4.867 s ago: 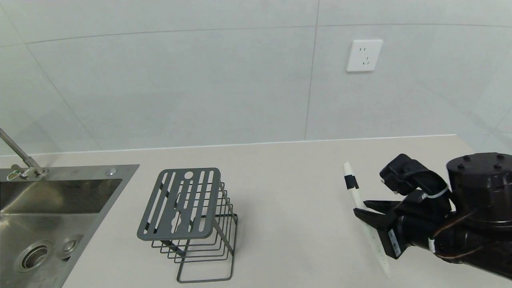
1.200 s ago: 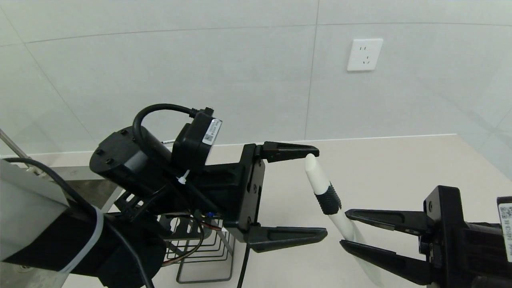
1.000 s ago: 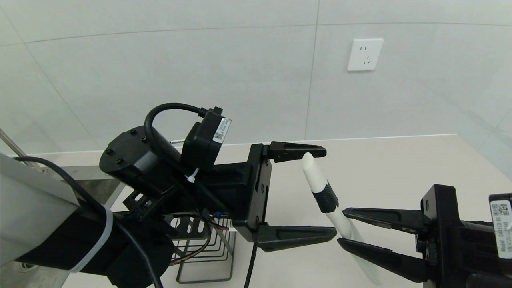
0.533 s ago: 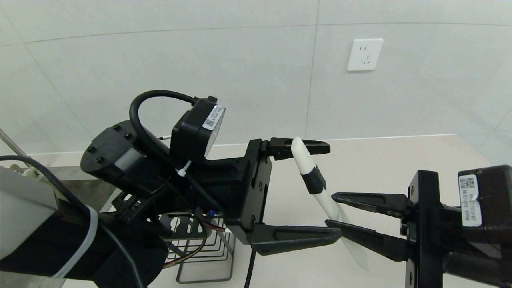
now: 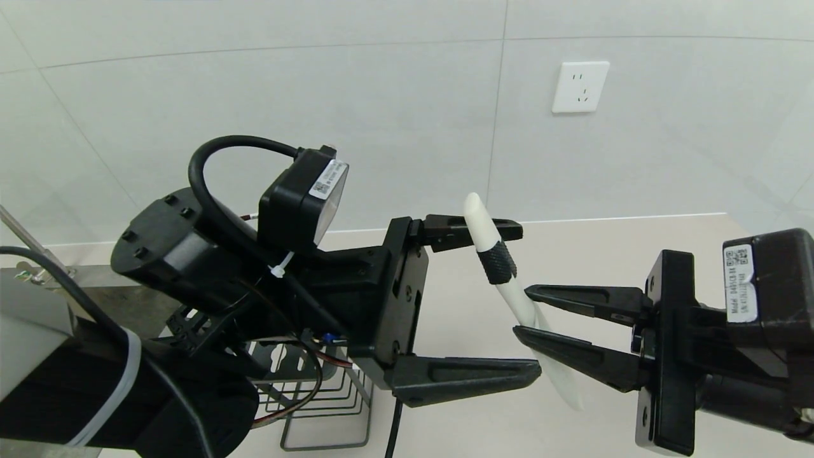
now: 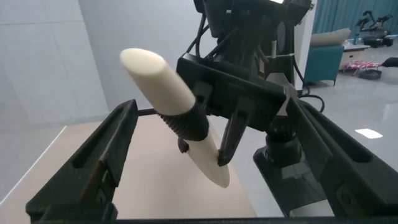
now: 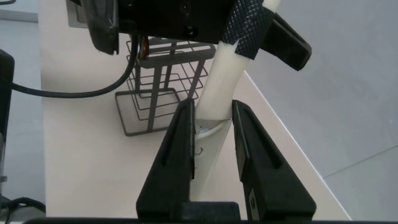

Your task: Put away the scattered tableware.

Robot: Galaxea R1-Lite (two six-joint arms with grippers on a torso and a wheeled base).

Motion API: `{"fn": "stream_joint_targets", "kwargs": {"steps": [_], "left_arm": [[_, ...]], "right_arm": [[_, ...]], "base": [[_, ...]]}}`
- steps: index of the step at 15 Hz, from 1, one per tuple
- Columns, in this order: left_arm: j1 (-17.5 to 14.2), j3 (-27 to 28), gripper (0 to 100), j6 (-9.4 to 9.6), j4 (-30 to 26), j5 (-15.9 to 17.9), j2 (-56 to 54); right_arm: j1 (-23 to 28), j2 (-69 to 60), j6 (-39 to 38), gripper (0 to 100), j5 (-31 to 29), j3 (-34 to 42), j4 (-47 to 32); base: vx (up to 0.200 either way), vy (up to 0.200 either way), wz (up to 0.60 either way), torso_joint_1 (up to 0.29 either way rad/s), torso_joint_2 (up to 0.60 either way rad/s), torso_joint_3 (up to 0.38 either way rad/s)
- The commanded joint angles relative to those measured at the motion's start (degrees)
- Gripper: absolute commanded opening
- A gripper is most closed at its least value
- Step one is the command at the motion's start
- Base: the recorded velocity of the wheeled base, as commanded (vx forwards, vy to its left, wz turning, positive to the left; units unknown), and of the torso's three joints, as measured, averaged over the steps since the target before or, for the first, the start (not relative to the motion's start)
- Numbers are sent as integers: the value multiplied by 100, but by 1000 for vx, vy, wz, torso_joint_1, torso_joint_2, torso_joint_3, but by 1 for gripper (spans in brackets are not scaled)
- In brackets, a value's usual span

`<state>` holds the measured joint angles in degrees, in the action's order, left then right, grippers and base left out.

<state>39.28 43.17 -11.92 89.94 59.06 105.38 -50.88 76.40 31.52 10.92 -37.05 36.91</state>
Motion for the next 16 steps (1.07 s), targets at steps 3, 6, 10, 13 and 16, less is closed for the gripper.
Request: {"fn": "stream_joint_targets", "kwargs": {"steps": [3,6,10,13,16], "left_arm": [[1,8,100,-12,6,-26,-17],[1,-1,100,-21,6,-26,9],[1,-1,0,-82,6,-35,1],[1,-1,0,-82,6,-158,-17],[1,-1,0,-82,6,-237,-35]], "right_arm": [[8,-2,3,0,6,-4,0],[-1,15,3,0,15,-4,18],[-9,24,3,0,24,-4,35],[-18,59,3,0,6,-13,35],[-18,112,3,0,6,13,0]], "base": [[0,0,0,0,0,0],[0,0,0,0,0,0],[0,0,0,0,0,0],[0,0,0,0,0,0],[0,0,0,0,0,0]]}}
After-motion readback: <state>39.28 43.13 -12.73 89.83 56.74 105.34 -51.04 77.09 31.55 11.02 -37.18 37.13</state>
